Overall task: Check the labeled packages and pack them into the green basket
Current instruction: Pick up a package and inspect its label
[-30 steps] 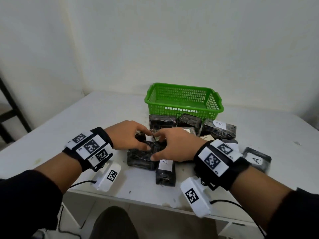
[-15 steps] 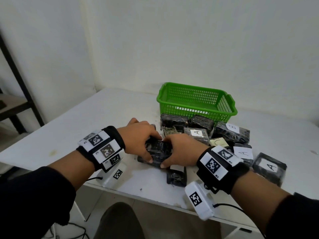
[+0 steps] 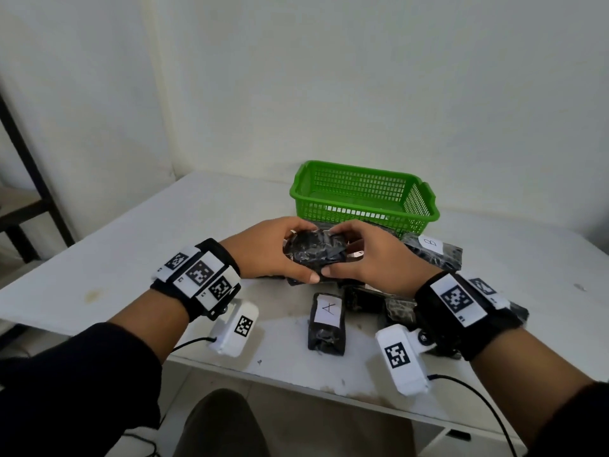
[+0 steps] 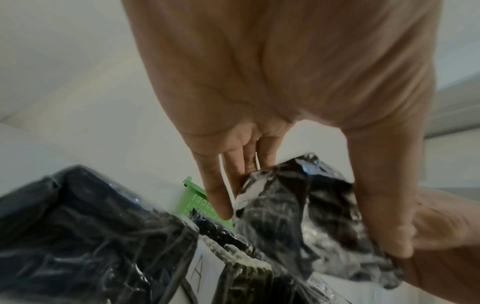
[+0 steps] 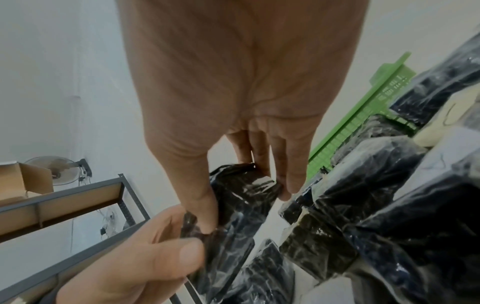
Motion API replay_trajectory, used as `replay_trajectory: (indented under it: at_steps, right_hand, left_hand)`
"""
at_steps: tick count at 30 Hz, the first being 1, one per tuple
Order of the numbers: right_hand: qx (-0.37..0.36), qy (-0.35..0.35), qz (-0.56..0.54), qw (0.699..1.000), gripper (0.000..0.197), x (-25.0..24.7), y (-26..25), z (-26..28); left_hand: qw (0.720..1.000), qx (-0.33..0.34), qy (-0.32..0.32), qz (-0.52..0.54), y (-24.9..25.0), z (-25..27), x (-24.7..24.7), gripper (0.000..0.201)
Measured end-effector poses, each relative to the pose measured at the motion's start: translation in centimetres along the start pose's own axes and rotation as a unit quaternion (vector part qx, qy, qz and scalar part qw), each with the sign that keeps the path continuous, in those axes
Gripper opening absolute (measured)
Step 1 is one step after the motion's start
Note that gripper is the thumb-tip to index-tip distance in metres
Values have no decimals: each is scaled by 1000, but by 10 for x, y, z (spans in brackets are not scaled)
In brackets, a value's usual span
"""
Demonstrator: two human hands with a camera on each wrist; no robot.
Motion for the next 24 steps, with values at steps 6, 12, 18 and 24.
replay_trajectory:
  at_steps: [6, 12, 18, 24]
  right_hand:
    - [19, 52, -86, 995, 58, -14, 11, 18]
    - [29, 127, -153, 980, 48, -26, 20, 37]
    - [25, 137, -200, 970, 62, -30, 24, 46]
    - [20, 167, -239, 956, 69, -31, 33, 48]
  left_hand:
    - [994, 21, 0, 106, 12, -4, 9, 78]
    - [966, 13, -39, 253, 24, -11, 28, 76]
    - [946, 15, -44, 320, 35, -8, 39, 36]
    - [919, 18, -101, 381, 36, -6, 50, 51]
Point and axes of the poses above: each hand's wrist, its own z-axis away from the middle knuckle, its own x-axis out of the palm, y = z × x, the point moved 5 cm from there along -z, towards the middle knuckle, and after that the axes turned 13 degrees about -x, right-handed, at the moved point
